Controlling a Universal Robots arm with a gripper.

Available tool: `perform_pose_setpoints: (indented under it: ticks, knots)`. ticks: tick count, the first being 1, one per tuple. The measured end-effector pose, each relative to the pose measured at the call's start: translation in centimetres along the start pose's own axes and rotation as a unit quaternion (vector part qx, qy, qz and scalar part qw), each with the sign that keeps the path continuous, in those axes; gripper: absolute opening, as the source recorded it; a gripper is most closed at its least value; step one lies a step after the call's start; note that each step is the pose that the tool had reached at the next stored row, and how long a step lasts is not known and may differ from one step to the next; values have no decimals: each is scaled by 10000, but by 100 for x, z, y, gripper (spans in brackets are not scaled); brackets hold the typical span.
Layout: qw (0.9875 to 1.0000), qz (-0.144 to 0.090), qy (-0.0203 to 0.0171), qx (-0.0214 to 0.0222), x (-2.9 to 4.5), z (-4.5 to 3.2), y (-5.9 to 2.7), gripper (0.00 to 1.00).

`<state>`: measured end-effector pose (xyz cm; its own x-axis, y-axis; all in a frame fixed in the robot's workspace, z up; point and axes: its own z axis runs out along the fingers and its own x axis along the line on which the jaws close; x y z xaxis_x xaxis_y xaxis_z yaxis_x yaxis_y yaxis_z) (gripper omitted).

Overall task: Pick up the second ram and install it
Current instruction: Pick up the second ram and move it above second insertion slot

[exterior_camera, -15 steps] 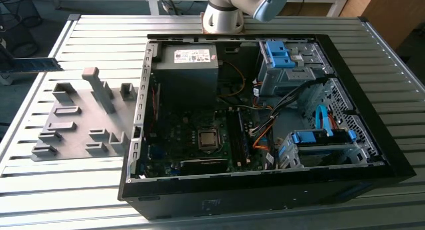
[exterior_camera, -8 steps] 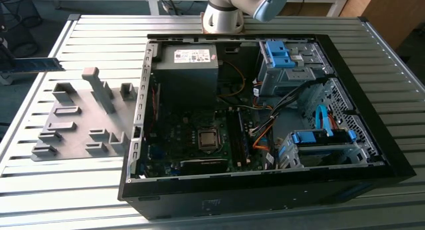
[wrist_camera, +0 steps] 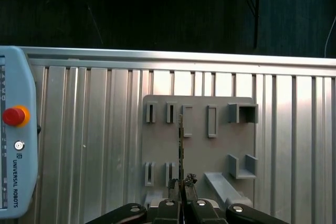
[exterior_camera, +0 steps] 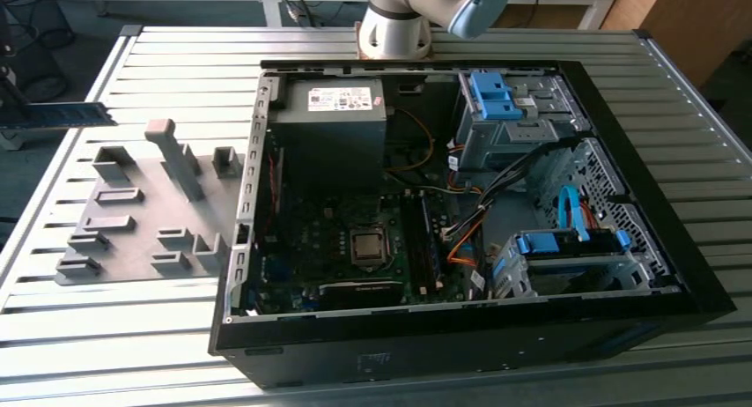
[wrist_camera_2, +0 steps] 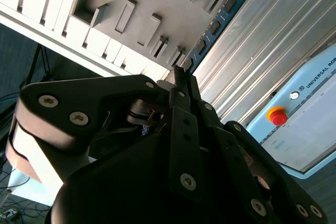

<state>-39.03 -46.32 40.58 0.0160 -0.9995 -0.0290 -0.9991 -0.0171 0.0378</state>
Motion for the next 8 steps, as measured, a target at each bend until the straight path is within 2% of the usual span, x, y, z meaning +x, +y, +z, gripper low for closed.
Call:
perform_pose_setpoints:
  ticks: [8]
  knots:
    - [10000,0,0,0,0,-1,-24,14]
